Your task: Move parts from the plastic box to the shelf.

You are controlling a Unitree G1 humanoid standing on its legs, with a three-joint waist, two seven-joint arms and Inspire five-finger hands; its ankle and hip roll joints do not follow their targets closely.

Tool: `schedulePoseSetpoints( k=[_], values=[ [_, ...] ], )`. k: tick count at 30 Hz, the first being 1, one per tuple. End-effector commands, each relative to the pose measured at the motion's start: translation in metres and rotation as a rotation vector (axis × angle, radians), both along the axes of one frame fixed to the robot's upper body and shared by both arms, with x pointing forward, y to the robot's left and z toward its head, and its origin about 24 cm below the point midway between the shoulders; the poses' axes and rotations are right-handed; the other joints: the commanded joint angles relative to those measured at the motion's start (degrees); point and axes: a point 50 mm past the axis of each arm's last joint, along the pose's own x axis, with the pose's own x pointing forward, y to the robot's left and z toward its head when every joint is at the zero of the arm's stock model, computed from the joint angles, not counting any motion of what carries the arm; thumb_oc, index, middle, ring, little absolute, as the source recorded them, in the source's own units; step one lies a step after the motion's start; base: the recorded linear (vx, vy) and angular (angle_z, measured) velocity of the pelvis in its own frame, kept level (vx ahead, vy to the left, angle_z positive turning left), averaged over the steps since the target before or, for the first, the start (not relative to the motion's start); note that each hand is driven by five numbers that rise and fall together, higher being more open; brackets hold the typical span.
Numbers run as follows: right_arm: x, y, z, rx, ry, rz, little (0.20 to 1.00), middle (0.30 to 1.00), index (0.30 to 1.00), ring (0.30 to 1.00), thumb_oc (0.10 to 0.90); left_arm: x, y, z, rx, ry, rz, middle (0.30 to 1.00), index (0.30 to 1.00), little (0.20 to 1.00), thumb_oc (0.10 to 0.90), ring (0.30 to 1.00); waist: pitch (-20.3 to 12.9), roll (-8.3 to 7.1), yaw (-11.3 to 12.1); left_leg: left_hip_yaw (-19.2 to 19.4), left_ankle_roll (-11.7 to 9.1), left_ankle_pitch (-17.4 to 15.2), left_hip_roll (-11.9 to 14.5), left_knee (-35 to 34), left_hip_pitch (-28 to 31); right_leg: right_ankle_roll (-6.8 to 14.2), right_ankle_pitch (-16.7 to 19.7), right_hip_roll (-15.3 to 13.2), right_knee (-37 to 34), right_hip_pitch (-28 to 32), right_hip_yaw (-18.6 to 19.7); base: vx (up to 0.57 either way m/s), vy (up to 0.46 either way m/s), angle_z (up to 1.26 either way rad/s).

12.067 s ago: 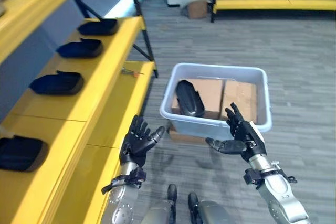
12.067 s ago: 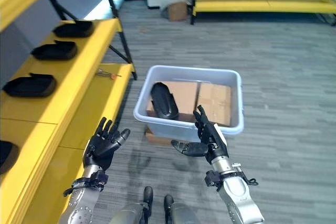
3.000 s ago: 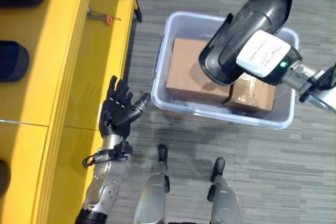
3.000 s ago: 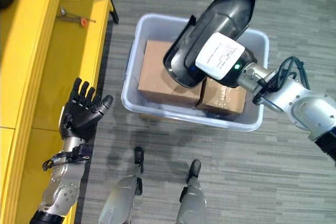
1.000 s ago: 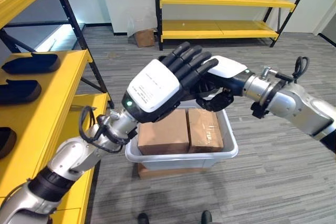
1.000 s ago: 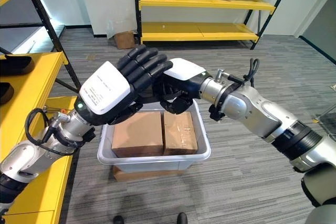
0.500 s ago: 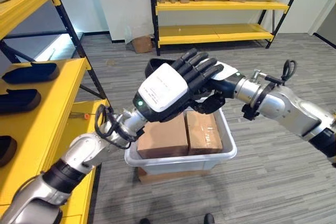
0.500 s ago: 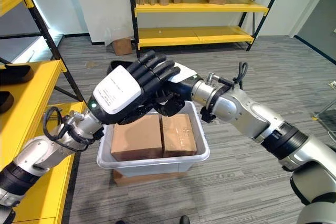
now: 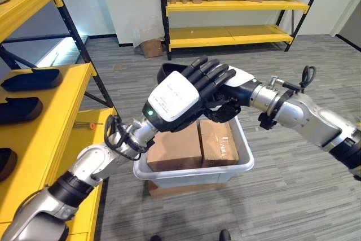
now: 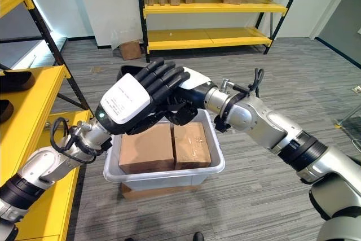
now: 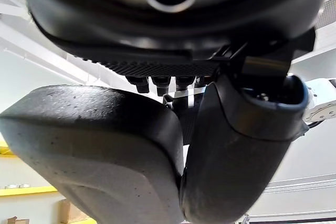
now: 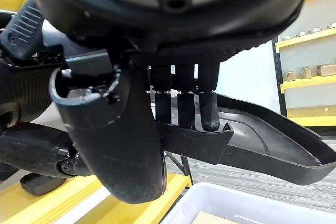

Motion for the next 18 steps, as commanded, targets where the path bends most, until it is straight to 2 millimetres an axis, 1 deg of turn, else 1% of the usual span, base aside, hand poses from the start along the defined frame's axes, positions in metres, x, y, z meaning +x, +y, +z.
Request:
schedulePoseSetpoints(
  k=[1,4,5,6,8,9,10,11,13,18],
  values=[
    [-0.008,0.011,0.064,0.133,-0.205,0.09,0.3,0.3,0.3,0.3,0.4,0.03,0.049,0.028,0.009,-0.135,0.289,1.0,1.0,1.0,0.9,1.0,-6.4,-0.5,0.5,-0.6,-3.3,-4.0,5.7,-0.4,4.3,3.7,-1.2,-3.5,1.7,0.9,-0.8,0.0,0.0,0.0],
    [-0.008,0.01,0.064,0.128,-0.211,0.087,0.3,0.3,0.3,0.3,0.4,0.03,0.052,0.03,0.017,-0.153,0.3,1.0,1.0,1.0,0.9,1.0,-6.4,-0.53,0.5,-0.5,-3.3,-4.0,5.6,-0.4,4.4,3.7,-1.1,-3.6,1.6,0.9,-0.8,0.0,0.003,-0.03],
    [-0.008,0.01,0.064,0.126,-0.213,0.087,0.3,0.3,0.3,0.3,0.4,0.028,0.055,0.037,0.035,-0.192,0.306,1.0,1.0,1.0,0.9,1.0,-6.5,-0.49,0.5,-0.5,-3.3,-4.1,5.6,-0.4,4.4,3.7,-1.2,-3.6,1.6,1.0,-0.7,0.01,0.005,-0.1],
    [-0.008,0.01,0.064,0.126,-0.213,0.087,0.3,0.3,0.3,0.3,0.4,0.028,0.055,0.037,0.036,-0.192,0.307,1.0,1.0,1.0,0.9,1.0,-6.4,-0.52,0.5,-0.5,-3.3,-4.1,5.6,-0.4,4.4,3.7,-1.2,-3.6,1.6,1.0,-0.7,0.01,0.004,-0.13],
    [-0.009,0.009,0.063,0.124,-0.214,0.088,0.3,0.3,0.3,0.3,0.4,0.026,0.057,0.047,0.042,-0.241,0.309,1.0,1.0,1.0,0.9,1.0,-6.5,-0.55,0.6,-0.4,-3.3,-4.2,5.6,-0.4,4.5,3.7,-1.2,-3.6,1.6,1.0,-0.7,0.0,0.005,-0.07],
    [-0.009,0.009,0.063,0.124,-0.214,0.088,0.3,0.3,0.3,0.3,0.4,0.026,0.057,0.048,0.043,-0.242,0.31,1.0,1.0,1.0,0.9,1.0,-6.5,-0.59,0.6,-0.4,-3.3,-4.2,5.6,-0.4,4.6,3.7,-1.2,-3.6,1.5,1.0,-0.7,0.0,0.0,0.0],
    [-0.009,0.007,0.061,0.12,-0.209,0.084,0.3,0.3,0.3,0.3,0.4,0.021,0.059,0.057,0.049,-0.288,0.308,1.0,1.0,1.0,0.9,1.0,-6.6,-0.54,0.7,-0.4,-3.2,-4.3,5.5,-0.4,4.7,3.8,-1.1,-3.7,1.5,1.1,-0.6,0.0,0.0,0.0],
    [-0.01,0.007,0.061,0.121,-0.209,0.085,0.3,0.3,0.3,0.3,0.4,0.021,0.06,0.057,0.05,-0.288,0.308,1.0,1.0,1.0,0.9,1.0,-6.6,-0.57,0.6,-0.3,-3.2,-4.3,5.5,-0.4,4.7,3.8,-1.1,-3.7,1.5,1.1,-0.6,0.0,0.007,-0.03],
    [-0.009,0.001,0.06,0.12,-0.212,0.063,0.3,0.3,0.3,0.3,0.4,0.017,0.069,0.059,0.072,-0.299,0.338,1.0,1.0,1.0,0.9,1.0,-6.6,-0.57,0.8,-0.3,-3.2,-4.4,5.4,-0.4,4.8,3.8,-1.0,-3.7,1.4,1.1,-0.4,0.0,0.0,0.0],
    [-0.008,-0.005,0.058,0.127,-0.212,0.042,0.3,0.3,0.3,0.3,0.4,0.011,0.076,0.057,0.094,-0.297,0.351,1.0,1.0,1.0,0.9,1.0,-6.6,-0.57,1.0,-0.3,-3.2,-4.5,5.4,-0.4,4.8,3.8,-0.9,-3.7,1.2,1.2,-0.4,0.0,0.0,0.0]
  ],
)
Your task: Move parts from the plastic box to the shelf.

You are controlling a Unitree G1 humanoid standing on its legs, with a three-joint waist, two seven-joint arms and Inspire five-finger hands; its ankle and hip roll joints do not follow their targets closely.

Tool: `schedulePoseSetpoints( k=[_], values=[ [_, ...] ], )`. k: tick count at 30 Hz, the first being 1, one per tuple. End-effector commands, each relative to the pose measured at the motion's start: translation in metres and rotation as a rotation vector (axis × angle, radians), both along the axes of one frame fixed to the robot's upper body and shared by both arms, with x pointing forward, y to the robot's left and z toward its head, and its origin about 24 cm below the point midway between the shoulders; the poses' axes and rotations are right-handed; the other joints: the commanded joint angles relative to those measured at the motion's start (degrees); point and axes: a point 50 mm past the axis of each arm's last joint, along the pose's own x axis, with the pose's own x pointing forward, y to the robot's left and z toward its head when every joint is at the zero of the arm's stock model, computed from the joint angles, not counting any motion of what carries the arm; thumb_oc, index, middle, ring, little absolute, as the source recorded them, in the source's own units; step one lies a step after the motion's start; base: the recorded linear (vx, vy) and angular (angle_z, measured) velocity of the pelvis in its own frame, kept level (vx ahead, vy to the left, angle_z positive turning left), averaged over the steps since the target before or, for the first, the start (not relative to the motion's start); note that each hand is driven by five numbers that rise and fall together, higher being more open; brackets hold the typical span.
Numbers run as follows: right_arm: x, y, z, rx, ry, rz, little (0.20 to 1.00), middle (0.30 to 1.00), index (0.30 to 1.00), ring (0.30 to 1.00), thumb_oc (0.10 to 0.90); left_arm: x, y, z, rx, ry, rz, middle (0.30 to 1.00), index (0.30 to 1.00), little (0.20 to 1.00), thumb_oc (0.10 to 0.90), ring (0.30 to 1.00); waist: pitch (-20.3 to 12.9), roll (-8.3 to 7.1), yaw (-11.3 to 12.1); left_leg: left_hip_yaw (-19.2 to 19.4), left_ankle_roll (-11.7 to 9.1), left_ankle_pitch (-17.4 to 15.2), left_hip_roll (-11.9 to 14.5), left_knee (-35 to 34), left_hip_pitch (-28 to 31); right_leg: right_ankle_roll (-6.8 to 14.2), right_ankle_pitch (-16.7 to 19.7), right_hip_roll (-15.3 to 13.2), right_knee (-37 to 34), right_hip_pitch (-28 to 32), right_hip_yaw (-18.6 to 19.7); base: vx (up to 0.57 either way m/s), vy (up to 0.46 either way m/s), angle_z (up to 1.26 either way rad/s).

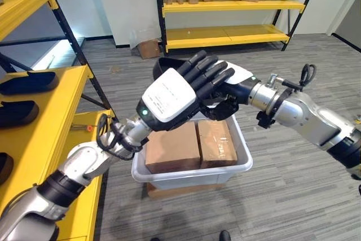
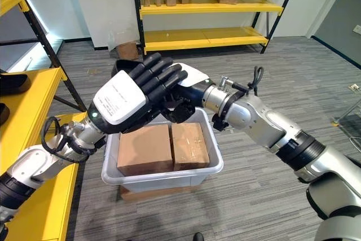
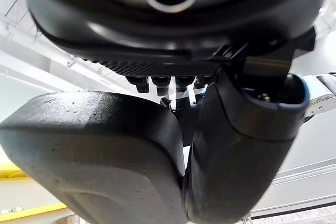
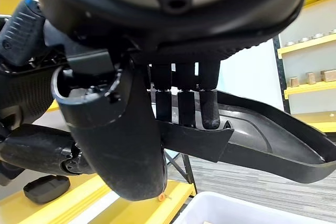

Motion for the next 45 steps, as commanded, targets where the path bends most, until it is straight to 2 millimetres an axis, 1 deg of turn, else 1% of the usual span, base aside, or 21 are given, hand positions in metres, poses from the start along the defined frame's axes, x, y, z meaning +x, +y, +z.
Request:
schedulePoseSetpoints(
  k=[1,6,9,16,24,29,32,38,40,45],
  values=[
    [-0.007,-0.011,0.052,0.103,-0.187,0.006,0.3,0.3,0.3,0.3,0.4,0.015,0.068,0.048,0.027,-0.213,0.345,1.0,1.0,1.0,0.9,1.0,-6.5,-0.78,0.7,-1.3,-3.1,-4.0,5.0,-0.4,4.0,4.0,-0.6,-4.2,1.2,1.2,-1.6,0.0,0.0,0.0],
    [-0.008,-0.015,0.051,0.112,-0.179,-0.001,0.3,0.3,0.3,0.3,0.4,0.008,0.078,0.047,0.055,-0.213,0.368,1.0,1.0,1.0,0.9,1.0,-6.5,-0.71,1.1,-1.4,-3.1,-4.0,4.8,-0.4,3.9,4.0,-0.4,-4.3,0.9,1.2,-1.6,0.0,0.0,0.0],
    [-0.008,-0.019,0.049,0.109,-0.177,-0.013,0.3,0.3,0.3,0.3,0.4,0.003,0.08,0.046,0.071,-0.201,0.369,1.0,1.0,1.0,0.9,1.0,-6.3,-0.74,1.3,-1.5,-3.0,-4.0,4.7,-0.4,3.8,4.0,-0.4,-4.3,1.0,1.3,-1.8,0.0,0.0,0.0],
    [-0.008,-0.022,0.049,0.116,-0.175,-0.021,0.3,0.3,0.3,0.3,0.4,0.001,0.083,0.042,0.09,-0.179,0.375,1.0,1.0,1.0,0.9,1.0,-6.2,-0.62,1.4,-1.7,-3.0,-3.9,4.7,-0.4,3.8,4.0,-0.4,-4.3,0.9,1.4,-1.9,0.0,0.0,0.0],
    [-0.01,-0.029,0.048,0.126,-0.174,-0.039,0.3,0.3,0.3,0.3,0.4,-0.006,0.096,0.041,0.121,-0.176,0.417,1.0,1.0,1.0,0.9,1.0,-6.0,-0.66,1.8,-1.7,-2.9,-3.9,4.6,-0.4,3.8,4.1,-0.2,-4.4,0.6,1.4,-1.9,0.0,0.0,0.0],
    [-0.01,-0.035,0.046,0.125,-0.166,-0.057,0.3,0.3,0.3,0.3,0.4,-0.012,0.101,0.048,0.146,-0.205,0.432,1.0,1.0,1.0,0.9,1.0,-5.8,-0.55,2.2,-1.8,-2.9,-4.0,4.5,-0.4,3.7,4.1,-0.1,-4.4,0.5,1.4,-2.0,0.0,0.0,0.0],
    [-0.011,-0.039,0.045,0.12,-0.164,-0.067,0.3,0.3,0.3,0.3,0.4,-0.018,0.108,0.053,0.151,-0.23,0.459,1.0,1.0,1.0,0.9,1.0,-5.6,-0.56,2.5,-1.8,-2.9,-3.9,4.4,-0.4,3.6,4.2,0.0,-4.4,0.4,1.4,-2.0,0.0,0.0,0.0],
    [-0.012,-0.042,0.045,0.126,-0.162,-0.075,0.3,0.3,0.3,0.3,0.4,-0.018,0.113,0.061,0.118,-0.265,0.488,1.0,1.0,1.0,0.9,1.0,-5.4,-0.52,2.4,-2.1,-2.9,-3.9,4.5,-0.4,3.4,4.2,-0.1,-4.6,0.5,1.6,-2.3,0.0,0.0,0.0],
    [-0.013,-0.042,0.045,0.127,-0.161,-0.073,0.3,0.3,0.3,0.3,0.4,-0.018,0.112,0.063,0.113,-0.273,0.486,1.0,1.0,1.0,0.9,1.0,-5.4,-0.53,2.4,-2.1,-2.9,-3.9,4.5,-0.4,3.4,4.2,-0.2,-4.6,0.5,1.6,-2.4,0.0,0.0,0.0],
    [-0.013,-0.04,0.045,0.138,-0.16,-0.068,0.3,0.3,0.3,0.3,0.4,-0.016,0.099,0.068,0.075,-0.302,0.432,1.0,1.0,1.0,0.9,1.0,-5.4,-0.63,2.1,-2.2,-2.9,-4.0,4.6,-0.4,3.6,4.1,-0.4,-4.5,0.6,1.7,-2.4,0.0,0.0,0.0]
  ],
)
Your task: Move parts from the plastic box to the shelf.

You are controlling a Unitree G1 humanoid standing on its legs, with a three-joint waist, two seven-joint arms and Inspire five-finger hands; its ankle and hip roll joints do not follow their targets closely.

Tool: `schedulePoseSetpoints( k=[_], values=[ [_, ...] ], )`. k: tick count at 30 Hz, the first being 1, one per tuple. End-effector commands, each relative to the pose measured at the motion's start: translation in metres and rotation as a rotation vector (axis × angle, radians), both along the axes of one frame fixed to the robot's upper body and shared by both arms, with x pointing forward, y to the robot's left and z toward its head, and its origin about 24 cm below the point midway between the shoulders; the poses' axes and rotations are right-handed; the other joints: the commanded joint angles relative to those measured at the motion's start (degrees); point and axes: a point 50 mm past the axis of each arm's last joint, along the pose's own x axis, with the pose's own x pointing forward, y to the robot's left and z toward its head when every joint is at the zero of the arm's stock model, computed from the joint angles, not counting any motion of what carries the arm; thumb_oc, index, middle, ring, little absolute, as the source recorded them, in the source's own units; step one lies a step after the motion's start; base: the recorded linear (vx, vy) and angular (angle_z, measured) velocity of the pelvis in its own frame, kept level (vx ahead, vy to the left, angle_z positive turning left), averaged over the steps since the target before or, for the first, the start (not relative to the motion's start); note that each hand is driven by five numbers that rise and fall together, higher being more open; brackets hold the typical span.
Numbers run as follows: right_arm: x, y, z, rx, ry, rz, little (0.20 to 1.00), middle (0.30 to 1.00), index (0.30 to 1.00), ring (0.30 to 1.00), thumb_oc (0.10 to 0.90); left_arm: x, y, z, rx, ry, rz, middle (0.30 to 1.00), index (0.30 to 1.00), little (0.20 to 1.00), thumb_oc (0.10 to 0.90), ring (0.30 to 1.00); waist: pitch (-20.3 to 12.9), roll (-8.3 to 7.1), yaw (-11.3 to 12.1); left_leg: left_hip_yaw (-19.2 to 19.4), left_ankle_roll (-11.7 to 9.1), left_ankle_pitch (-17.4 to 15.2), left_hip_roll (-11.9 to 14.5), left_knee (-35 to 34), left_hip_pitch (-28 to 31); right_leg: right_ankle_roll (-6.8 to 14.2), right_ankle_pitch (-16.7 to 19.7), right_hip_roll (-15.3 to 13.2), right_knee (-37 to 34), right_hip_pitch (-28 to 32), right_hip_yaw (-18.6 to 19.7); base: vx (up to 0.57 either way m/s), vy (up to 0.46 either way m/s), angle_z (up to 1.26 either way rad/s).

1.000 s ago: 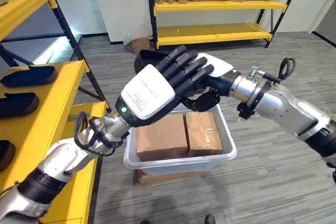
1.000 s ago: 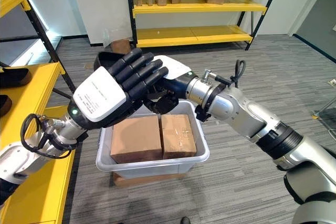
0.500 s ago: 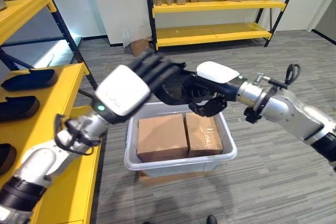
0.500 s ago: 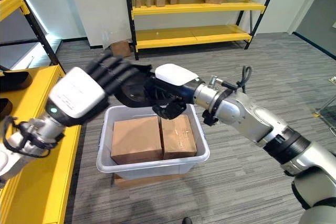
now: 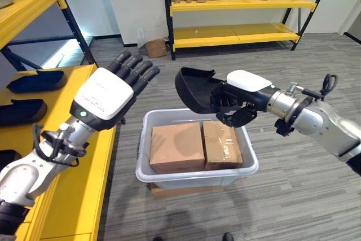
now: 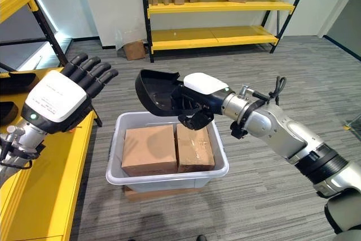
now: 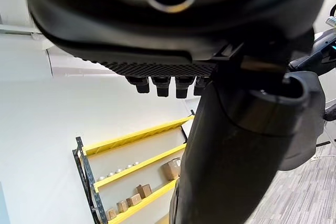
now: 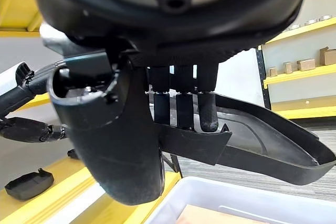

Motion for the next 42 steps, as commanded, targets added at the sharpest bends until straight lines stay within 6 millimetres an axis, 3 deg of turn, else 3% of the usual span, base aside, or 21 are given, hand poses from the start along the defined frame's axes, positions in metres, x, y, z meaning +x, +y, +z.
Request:
schedulePoseSetpoints(
  k=[1,16,42],
  values=[
    [-0.004,0.002,0.059,0.157,-0.224,0.04,0.3,0.3,0.3,0.3,0.4,0.002,-0.011,0.063,-0.029,-0.293,-0.066,1.0,1.0,1.0,0.9,1.0,-5.4,-1.7,0.6,-2.1,-2.4,-3.2,4.5,-0.4,3.2,3.9,0.5,-4.5,0.8,1.2,-1.8,0.0,0.0,0.0],
    [0.0,0.019,0.056,0.174,-0.223,0.077,0.3,0.3,0.3,0.3,0.4,0.013,-0.051,0.066,-0.202,-0.355,-0.224,1.0,1.0,1.0,0.9,1.0,-5.6,-2.43,-0.5,-1.8,-2.1,-3.6,4.5,-0.4,3.4,3.7,0.3,-4.3,0.8,0.8,-1.1,0.0,0.0,0.0],
    [0.005,0.037,0.062,0.169,-0.242,0.12,0.3,0.3,0.3,0.3,0.4,0.023,-0.083,0.047,-0.234,-0.203,-0.342,1.0,1.0,1.0,0.9,1.0,-5.6,-2.61,-1.1,-1.8,-1.9,-3.8,4.4,-0.4,3.5,3.4,0.0,-4.0,1.2,0.7,-0.5,0.0,0.0,0.0]
  ],
)
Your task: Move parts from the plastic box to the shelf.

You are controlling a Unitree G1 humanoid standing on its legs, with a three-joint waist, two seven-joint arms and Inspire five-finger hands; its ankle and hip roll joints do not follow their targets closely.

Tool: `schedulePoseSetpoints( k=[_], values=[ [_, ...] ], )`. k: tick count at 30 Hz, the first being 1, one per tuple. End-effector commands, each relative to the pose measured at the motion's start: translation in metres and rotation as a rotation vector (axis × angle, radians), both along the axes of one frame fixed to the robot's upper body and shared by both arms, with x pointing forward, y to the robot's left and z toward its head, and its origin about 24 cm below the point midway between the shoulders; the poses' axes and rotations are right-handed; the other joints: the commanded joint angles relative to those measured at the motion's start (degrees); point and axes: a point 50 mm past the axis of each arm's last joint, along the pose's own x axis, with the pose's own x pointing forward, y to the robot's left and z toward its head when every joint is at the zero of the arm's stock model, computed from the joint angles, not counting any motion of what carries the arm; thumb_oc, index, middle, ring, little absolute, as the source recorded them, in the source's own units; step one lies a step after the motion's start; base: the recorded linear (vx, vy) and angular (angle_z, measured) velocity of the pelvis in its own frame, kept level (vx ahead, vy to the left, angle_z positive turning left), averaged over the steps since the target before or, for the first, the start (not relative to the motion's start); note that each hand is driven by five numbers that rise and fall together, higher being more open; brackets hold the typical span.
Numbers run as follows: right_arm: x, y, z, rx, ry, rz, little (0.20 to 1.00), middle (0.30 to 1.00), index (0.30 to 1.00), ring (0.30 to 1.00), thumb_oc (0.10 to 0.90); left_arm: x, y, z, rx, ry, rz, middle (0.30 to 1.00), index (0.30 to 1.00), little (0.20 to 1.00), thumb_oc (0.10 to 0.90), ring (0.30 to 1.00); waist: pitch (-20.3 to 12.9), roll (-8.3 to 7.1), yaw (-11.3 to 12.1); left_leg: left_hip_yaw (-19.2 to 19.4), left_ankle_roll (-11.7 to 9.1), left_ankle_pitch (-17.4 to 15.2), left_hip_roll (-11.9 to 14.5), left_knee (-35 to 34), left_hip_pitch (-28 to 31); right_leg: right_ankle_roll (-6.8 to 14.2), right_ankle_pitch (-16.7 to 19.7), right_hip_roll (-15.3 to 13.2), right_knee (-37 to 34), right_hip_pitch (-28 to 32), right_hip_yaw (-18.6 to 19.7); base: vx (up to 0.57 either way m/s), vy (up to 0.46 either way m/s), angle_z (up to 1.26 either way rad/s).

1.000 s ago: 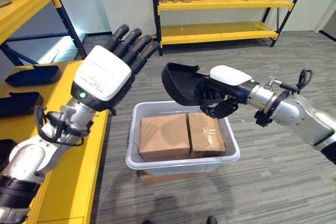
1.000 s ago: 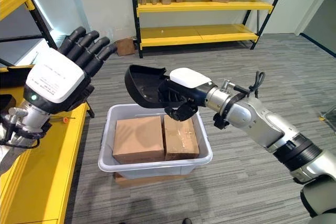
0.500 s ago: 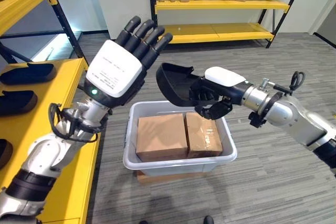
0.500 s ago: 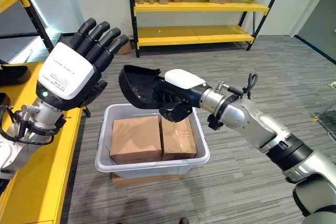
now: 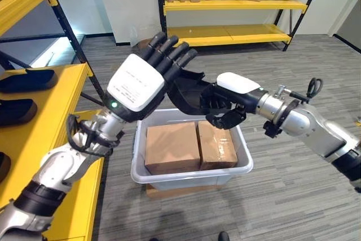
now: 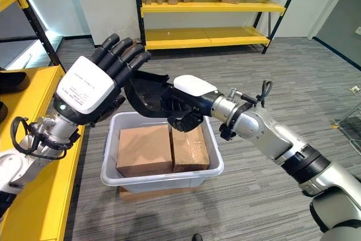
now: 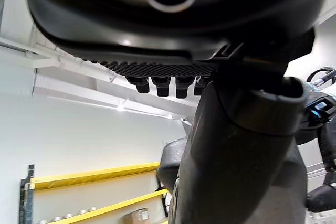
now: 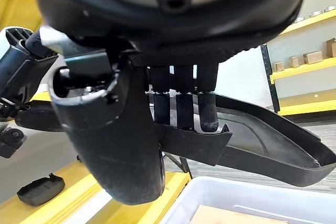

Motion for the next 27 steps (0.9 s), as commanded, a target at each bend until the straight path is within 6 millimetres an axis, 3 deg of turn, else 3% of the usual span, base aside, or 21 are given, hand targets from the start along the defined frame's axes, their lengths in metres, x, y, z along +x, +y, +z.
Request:
schedulePoseSetpoints(
  k=[1,26,27],
  values=[
    [0.003,0.017,0.07,0.111,-0.265,0.058,0.3,0.3,0.3,0.3,0.4,0.006,-0.017,0.039,-0.099,-0.116,-0.094,1.0,1.0,1.0,0.9,1.0,-5.6,-1.05,0.5,-1.8,-1.8,-3.8,4.3,-0.4,3.4,3.4,0.0,-4.4,1.0,0.7,-1.1,0.0,0.0,0.0],
    [0.003,0.029,0.068,0.133,-0.255,0.093,0.3,0.3,0.3,0.3,0.4,0.025,-0.039,0.018,-0.102,0.01,-0.119,1.0,1.0,1.0,0.9,1.0,-5.5,-0.98,-0.5,-1.7,-1.5,-3.3,4.1,-0.4,3.2,3.2,0.4,-4.3,1.2,0.2,-0.5,0.0,0.0,0.0],
    [0.003,0.029,0.068,0.133,-0.254,0.093,0.3,0.3,0.3,0.3,0.4,0.025,-0.039,0.017,-0.102,0.011,-0.119,0.951,0.951,0.951,0.865,0.951,-5.6,-0.93,-0.5,-1.7,-1.6,-3.9,4.1,-0.4,3.4,3.3,0.0,-4.3,1.1,0.5,-0.5,0.0,0.0,0.0]
  ],
)
